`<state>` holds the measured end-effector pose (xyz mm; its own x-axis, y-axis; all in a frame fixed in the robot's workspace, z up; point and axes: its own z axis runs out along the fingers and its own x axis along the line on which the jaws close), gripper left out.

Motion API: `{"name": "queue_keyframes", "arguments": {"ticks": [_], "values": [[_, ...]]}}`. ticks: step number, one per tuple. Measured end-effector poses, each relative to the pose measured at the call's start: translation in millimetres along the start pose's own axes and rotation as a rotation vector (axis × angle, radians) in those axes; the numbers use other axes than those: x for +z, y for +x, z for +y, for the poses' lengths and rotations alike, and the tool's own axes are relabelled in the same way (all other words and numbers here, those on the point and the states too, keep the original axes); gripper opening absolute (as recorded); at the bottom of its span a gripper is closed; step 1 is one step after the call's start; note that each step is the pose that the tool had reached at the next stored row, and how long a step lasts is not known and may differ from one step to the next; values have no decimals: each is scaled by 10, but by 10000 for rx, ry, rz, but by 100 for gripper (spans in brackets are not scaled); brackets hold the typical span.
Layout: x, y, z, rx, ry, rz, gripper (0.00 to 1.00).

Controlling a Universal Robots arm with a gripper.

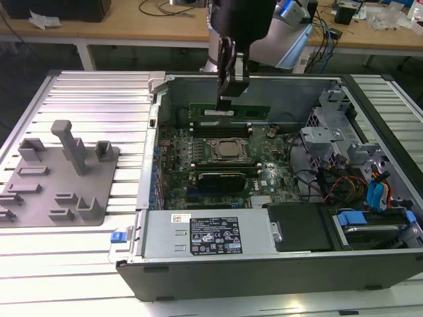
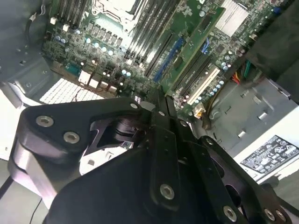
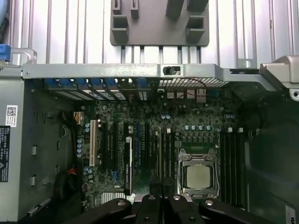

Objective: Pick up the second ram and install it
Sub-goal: 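Pick up the second ram and move it above second insertion slot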

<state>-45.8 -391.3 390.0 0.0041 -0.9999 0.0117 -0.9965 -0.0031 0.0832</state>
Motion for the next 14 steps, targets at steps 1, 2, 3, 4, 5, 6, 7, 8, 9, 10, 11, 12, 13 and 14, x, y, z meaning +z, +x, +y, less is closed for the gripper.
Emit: {"name": "queue_keyframes", "arguments": {"ticks": [1,2,3,4,5,6,7,8,9,10,11,12,13,14], "values": [[14,-8,-1,-32,5,3,9],[27,-16,-2,-66,11,8,9],[73,-43,-6,-160,29,16,9],[100,-55,-13,-180,31,20,9],[117,-59,-17,-183,32,20,9],[132,-62,-21,-185,34,23,9],[155,-68,-26,-196,43,23,9],[163,-68,-28,-197,51,18,9],[163,-68,-28,-196,50,20,9],[164,-68,-28,-196,51,19,9],[171,-69,-28,-196,72,15,9],[182,-68,-29,-194,173,19,9],[189,-69,-30,-194,218,19,9],[199,-69,-30,-193,276,20,9]]}}
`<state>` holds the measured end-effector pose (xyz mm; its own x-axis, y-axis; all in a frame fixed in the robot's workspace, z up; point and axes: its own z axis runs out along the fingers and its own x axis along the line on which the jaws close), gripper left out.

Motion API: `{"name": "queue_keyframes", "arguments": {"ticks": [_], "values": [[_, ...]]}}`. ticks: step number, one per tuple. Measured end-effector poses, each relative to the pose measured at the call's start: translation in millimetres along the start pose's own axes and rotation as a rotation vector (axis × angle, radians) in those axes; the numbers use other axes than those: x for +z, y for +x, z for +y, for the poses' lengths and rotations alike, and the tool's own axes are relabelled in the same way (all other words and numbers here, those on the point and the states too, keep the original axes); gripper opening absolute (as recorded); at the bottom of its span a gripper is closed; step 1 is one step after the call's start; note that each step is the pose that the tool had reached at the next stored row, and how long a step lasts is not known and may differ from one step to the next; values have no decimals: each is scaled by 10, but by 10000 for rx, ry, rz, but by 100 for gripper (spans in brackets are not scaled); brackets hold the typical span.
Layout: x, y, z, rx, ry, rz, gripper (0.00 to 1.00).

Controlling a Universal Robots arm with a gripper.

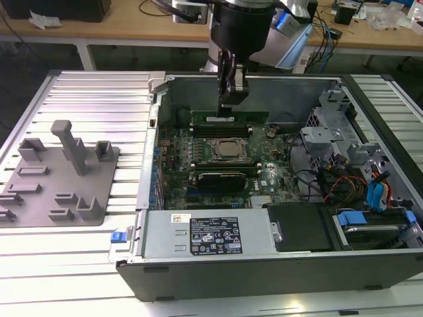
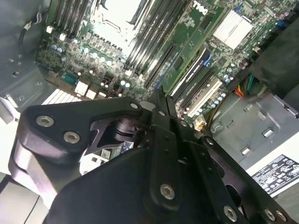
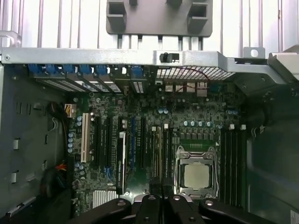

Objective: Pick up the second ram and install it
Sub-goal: 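Pick up the second ram and move it above second insertion slot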

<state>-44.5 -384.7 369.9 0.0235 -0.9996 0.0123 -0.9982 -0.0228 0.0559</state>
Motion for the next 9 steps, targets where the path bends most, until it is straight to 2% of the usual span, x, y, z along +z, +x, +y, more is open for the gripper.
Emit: {"name": "queue_keyframes", "arguments": {"ticks": [1,4,9], "values": [[16,0,-1,0,53,0,9],[177,-2,-11,89,59,-3,9],[300,-4,-19,116,68,-4,9]]}}
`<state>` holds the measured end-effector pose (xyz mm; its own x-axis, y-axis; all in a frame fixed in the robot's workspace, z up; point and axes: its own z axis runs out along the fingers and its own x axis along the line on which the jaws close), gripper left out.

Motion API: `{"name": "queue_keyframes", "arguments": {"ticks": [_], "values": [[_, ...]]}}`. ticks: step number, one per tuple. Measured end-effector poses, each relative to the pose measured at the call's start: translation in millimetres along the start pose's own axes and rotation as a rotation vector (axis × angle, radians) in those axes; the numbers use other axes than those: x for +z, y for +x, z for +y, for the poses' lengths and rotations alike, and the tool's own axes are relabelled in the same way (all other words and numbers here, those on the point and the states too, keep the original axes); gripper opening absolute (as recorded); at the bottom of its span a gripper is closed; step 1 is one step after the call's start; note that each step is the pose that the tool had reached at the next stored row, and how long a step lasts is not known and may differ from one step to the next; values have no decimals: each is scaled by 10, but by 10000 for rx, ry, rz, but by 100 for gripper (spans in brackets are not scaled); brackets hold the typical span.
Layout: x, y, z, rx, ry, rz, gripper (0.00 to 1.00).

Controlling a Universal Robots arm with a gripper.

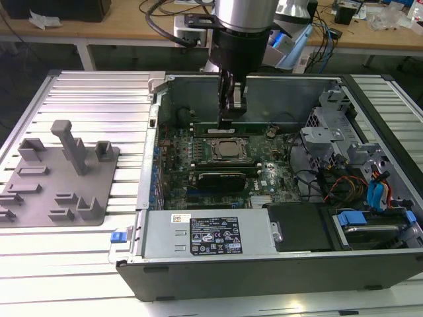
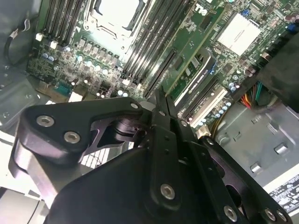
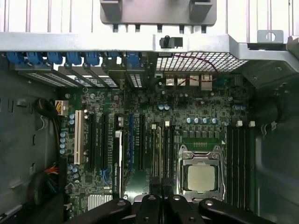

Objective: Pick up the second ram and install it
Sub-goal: 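Pick up the second ram and move it above second insertion slot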

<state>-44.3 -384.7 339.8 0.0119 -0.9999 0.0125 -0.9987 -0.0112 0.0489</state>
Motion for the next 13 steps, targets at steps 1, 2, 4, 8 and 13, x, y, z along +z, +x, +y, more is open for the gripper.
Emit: {"name": "queue_keyframes", "arguments": {"ticks": [1,2,4,8,13], "values": [[30,0,-1,1,3,0,9],[46,-1,-2,2,5,0,9],[87,-1,-4,4,7,-1,9],[185,-2,-9,5,6,0,9],[280,-65,-14,76,6,-4,9]]}}
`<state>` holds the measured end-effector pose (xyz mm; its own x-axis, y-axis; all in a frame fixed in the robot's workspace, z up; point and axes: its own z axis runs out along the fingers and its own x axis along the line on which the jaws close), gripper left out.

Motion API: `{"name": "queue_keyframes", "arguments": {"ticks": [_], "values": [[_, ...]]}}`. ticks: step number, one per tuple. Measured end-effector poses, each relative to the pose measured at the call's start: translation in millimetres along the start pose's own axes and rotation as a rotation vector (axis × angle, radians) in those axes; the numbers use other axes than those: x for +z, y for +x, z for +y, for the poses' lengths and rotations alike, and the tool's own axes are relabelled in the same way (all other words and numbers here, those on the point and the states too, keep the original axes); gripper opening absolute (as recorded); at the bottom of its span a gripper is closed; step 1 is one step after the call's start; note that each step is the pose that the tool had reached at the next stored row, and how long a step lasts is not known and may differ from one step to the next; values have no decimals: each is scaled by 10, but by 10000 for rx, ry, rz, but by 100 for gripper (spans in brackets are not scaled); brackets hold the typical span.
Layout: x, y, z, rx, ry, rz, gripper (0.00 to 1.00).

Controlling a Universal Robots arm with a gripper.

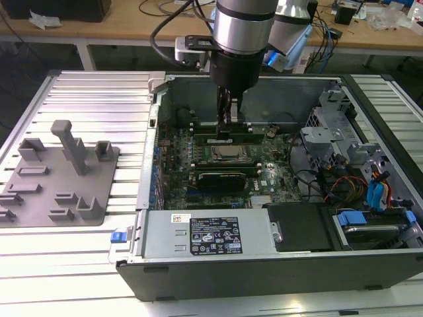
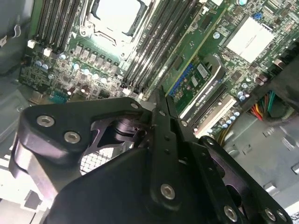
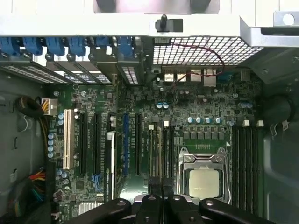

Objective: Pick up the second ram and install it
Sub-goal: 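Pick up the second ram and move it above second insertion slot, then insert the second ram into the second slot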

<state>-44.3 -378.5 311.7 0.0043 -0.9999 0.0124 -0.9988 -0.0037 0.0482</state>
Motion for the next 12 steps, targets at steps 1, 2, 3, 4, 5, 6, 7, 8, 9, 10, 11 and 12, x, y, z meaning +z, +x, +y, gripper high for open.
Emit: {"name": "queue_keyframes", "arguments": {"ticks": [1,2,3,4,5,6,7,8,9,10,11,12], "values": [[10,-9,-1,11,-1,1,9],[28,-24,-1,28,0,-2,9],[41,-36,-2,44,-1,-1,9],[52,-54,-3,65,0,-7,9],[55,-59,-3,69,0,-10,9],[55,-59,-3,69,0,-9,9],[54,-59,-3,70,-1,-9,9],[55,-60,-3,70,-1,-9,9],[56,-60,-3,70,-1,-9,9],[56,-60,-3,70,-1,-9,9],[56,-60,-3,70,-1,-8,9],[56,-60,-3,70,-1,-8,9]]}}
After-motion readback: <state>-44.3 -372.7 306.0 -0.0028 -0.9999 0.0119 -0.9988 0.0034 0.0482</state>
